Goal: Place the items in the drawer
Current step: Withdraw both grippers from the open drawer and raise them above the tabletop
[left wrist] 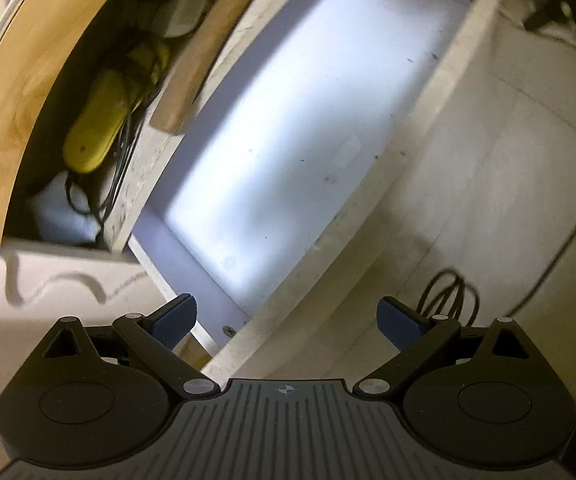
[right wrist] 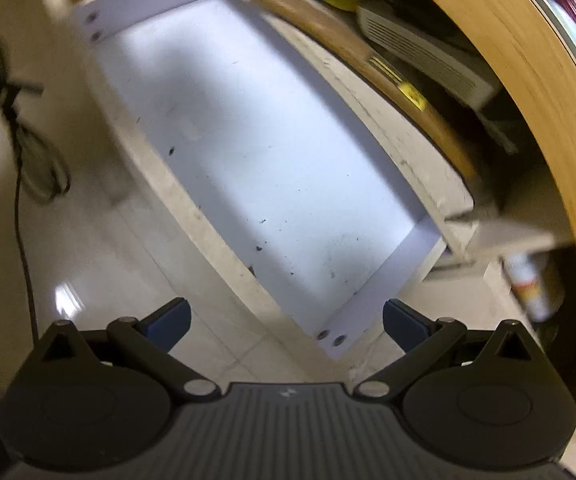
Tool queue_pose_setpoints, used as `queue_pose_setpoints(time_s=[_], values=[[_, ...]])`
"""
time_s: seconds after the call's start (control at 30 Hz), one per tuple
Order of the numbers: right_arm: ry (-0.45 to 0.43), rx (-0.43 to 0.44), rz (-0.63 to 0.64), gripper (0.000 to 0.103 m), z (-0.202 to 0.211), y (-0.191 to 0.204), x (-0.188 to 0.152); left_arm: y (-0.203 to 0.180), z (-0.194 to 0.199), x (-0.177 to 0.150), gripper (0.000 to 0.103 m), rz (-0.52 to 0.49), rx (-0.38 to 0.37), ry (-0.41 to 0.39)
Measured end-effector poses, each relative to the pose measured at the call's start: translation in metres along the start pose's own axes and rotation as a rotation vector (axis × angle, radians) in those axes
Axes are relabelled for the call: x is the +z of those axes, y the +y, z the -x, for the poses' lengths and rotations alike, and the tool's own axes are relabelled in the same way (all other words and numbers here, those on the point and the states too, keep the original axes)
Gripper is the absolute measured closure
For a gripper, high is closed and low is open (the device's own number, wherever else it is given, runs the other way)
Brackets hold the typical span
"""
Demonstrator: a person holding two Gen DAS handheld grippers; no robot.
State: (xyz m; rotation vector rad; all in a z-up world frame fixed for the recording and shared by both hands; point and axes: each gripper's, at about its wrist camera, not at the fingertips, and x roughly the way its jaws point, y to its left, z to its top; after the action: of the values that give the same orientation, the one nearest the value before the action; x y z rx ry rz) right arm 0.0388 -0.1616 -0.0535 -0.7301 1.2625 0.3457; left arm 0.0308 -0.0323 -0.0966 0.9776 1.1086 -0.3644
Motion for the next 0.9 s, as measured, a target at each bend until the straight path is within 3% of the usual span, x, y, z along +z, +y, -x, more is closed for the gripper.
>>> queue_pose_setpoints(time_s=[0.13, 0.43, 0.63, 0.8, 0.9], values=[[0.0, 0.009, -0.174, 0.0, 0.004, -0.01, 0.004, 0.009, 0.002, 0.003, 0.003, 0.119, 0.005, 0.024], [0.031, 0.017, -0.555, 0.0, 0.009, -0.027, 0.002, 0.042, 0.008, 0.002, 0.004, 0.512, -0.052, 0.092], [0.033, 0.04, -0.793, 0.0, 0.013, -0.037, -0.009, 0.059, 0.013, -0.009, 0.004, 0.764, -0.111, 0.08], [0.013, 0.033, -0.893, 0.0, 0.014, -0.04, -0.014, 0.065, 0.017, -0.013, 0.004, 0.867, -0.133, 0.056], [0.013, 0.02, -0.898, 0.0, 0.013, -0.04, -0.014, 0.065, 0.014, -0.011, 0.004, 0.868, -0.141, 0.049]])
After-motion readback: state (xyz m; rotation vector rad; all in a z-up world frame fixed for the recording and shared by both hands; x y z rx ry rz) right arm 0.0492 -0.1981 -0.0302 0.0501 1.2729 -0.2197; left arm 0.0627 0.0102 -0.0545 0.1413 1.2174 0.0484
